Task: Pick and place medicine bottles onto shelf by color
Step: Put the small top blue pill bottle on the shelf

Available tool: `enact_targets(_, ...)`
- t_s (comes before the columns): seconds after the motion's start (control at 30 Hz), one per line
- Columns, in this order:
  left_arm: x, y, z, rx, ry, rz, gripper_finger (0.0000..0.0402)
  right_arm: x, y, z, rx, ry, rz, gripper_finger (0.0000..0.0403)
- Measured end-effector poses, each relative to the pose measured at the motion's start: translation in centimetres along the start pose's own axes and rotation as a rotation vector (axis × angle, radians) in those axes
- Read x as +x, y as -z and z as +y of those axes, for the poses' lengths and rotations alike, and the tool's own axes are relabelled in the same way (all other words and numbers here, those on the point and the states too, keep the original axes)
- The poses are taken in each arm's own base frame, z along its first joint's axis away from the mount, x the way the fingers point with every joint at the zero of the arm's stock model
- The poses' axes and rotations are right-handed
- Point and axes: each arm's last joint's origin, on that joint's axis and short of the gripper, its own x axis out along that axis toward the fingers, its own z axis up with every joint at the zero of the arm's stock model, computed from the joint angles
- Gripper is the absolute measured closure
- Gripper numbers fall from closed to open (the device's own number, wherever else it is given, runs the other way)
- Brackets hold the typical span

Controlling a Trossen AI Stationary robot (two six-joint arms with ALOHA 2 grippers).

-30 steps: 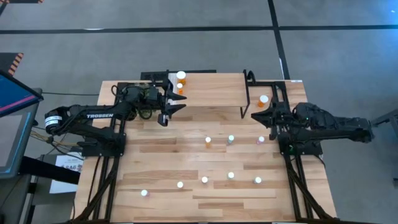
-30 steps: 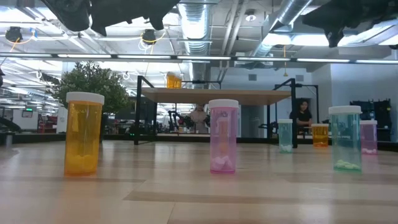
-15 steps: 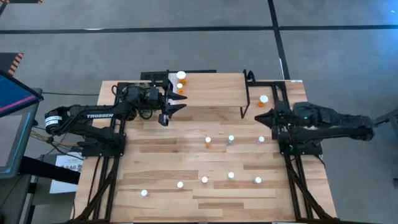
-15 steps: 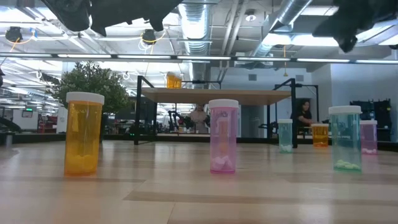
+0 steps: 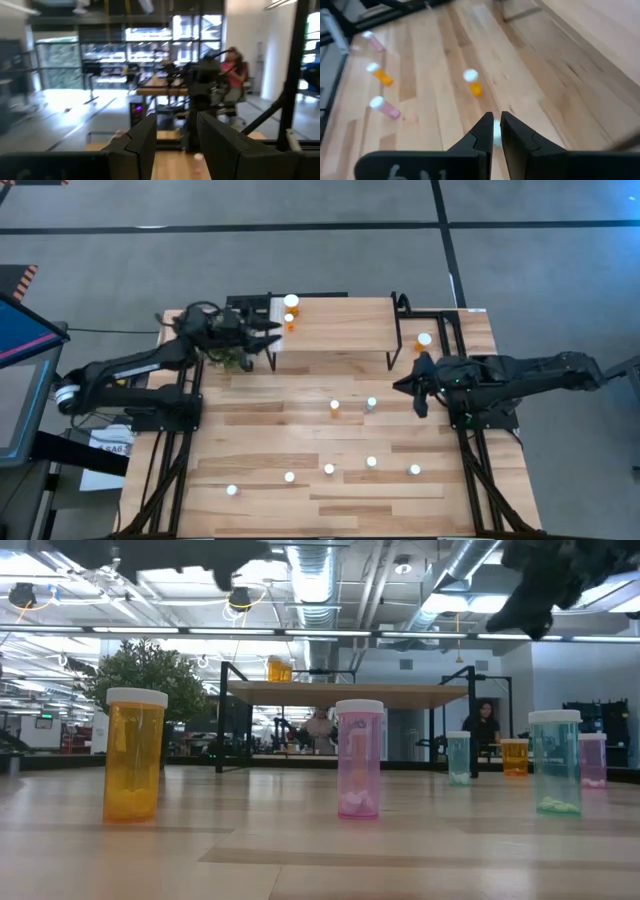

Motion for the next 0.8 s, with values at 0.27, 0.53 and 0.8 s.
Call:
enact_targets(0.27, -4.3, -0.8, -1.6, 0.036, -0.106, 0.007, 0.0272, 2.3, 1.9, 0.1, -0.065, -0.038, -0.068, 0.0342)
enact_targets(0.53, -7.5, 1.9, -2.7, -0.004, -0.206, -0.018, 0.0272, 3.4, 3.9, -0.6, -0.059, -0.027, -0.068, 0.0342)
enact_targets(0.8, -9.7, 3.4, -3.5, 0.031, -0.261, -0.073, 0.0272, 4.3, 4.3, -0.5, -0.063, -0.016, -0.027, 0.0334)
